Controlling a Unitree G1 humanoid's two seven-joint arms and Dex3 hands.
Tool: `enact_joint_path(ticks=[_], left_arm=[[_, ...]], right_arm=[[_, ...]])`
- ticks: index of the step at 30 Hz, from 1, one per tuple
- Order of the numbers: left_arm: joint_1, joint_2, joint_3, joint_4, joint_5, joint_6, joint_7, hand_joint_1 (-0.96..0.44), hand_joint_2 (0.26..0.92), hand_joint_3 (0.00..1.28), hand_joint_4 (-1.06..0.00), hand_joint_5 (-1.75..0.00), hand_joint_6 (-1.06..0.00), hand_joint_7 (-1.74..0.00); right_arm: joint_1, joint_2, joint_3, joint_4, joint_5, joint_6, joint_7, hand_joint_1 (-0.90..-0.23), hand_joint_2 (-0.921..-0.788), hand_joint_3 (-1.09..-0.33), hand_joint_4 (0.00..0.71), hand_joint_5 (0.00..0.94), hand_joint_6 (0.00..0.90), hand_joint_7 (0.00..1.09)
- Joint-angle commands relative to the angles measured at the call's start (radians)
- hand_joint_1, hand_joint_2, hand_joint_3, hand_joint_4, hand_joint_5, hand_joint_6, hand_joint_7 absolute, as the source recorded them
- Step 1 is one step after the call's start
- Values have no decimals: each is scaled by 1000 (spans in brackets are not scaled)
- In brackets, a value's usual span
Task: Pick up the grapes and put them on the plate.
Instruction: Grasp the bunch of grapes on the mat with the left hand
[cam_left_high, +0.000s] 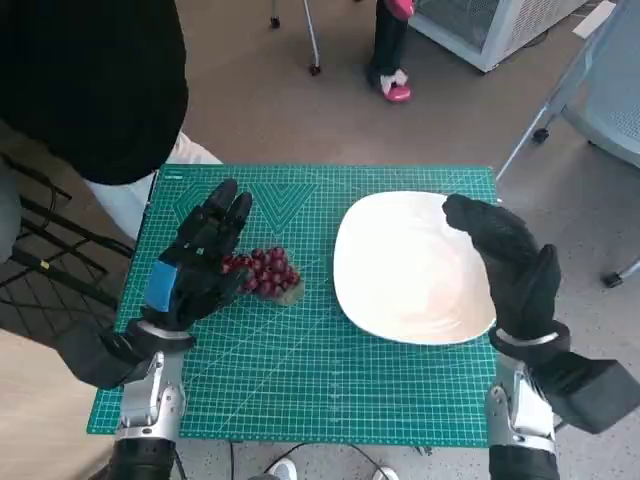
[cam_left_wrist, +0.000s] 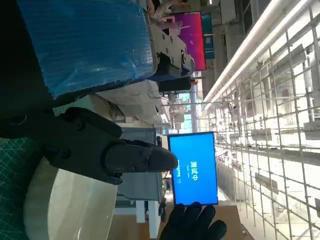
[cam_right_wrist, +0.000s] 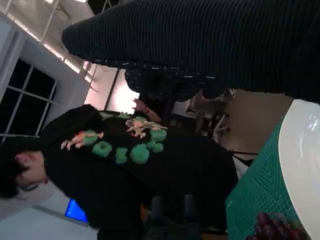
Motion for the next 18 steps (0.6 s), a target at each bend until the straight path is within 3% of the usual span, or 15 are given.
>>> enact_joint_path(ticks=[1,18], left_arm=[[-8,7,5,-20,-1,-2,-2,-524,921,287,-199,0,-327,0],[3,15,9,-42,0,7,4,-523,921,286,-207,-3,-328,-1]], right_arm=[[26,2,3,-7,-11,25,-13,-618,-921,-793,368,1,199,20],[52,4,10,-47,-11,45,-23,-622,-921,-790,364,1,200,21]])
